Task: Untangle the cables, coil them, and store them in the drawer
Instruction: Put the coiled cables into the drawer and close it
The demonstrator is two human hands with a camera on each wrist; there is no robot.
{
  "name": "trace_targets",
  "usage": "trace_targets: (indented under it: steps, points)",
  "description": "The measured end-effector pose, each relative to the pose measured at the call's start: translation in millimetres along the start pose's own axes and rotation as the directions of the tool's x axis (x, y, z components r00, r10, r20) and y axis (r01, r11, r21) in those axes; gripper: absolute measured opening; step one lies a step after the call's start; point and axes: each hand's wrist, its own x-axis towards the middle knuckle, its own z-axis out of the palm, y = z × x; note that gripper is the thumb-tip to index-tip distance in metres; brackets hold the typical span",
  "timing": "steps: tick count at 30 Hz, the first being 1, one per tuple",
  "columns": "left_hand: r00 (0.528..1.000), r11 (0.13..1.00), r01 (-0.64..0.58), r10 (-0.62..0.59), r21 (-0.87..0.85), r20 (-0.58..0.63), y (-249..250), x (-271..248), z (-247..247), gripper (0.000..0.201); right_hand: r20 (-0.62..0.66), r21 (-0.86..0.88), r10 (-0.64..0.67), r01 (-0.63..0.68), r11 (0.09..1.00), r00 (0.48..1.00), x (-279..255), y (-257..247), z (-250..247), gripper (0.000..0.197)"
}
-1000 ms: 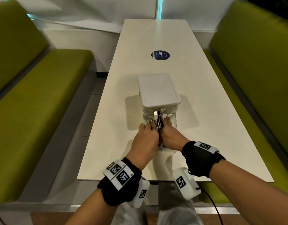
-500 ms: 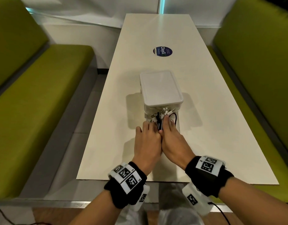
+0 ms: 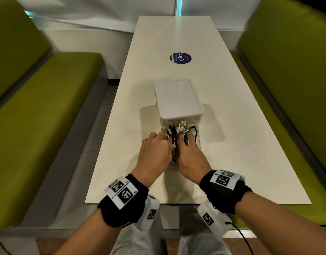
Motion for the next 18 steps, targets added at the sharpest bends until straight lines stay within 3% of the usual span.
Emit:
trace_targets:
  steps: [2, 4, 7, 14, 16, 18]
  points:
    - [0.984, 0.982, 0.061, -0.089, -0.18, -0.151, 1, 0, 10, 0.024, -0.04, 0.04, -0.008, 0.009, 0.999, 0.999, -1, -1, 0, 0.06]
    - [0.968, 0.95, 0.112, -0.171, -0.293, -0.184, 3, 0, 15, 0.032, -0.046, 0.024, -0.006, 0.007, 1.0, 0.999, -1, 1, 3, 0.063]
    - [0.97, 0.953, 0.046, -0.115, -0.3, -0.215, 10, -4, 11, 0.05, -0.007, -0.031, -0.009, 0.009, 0.999, 1.0, 0, 5, 9, 0.068]
    - [0.994, 0.972, -0.001, -0.025, -0.233, -0.107, 20, -3, 16, 0.054, 0.157, -0.237, -0.118, 0.154, 0.959, 0.98, 4, 4, -3, 0.066]
    - [0.997, 0.982, -0.027, 0.012, -0.187, -0.08, 19, -1, 21, 0.06, 0.188, -0.201, -0.087, 0.125, 0.972, 0.978, 7, 7, -2, 0.066]
    - [0.998, 0.99, -0.042, 0.035, -0.132, -0.055, 18, -1, 25, 0.064, 0.228, -0.028, -0.009, 0.016, 0.999, 0.974, 11, 9, -5, 0.071]
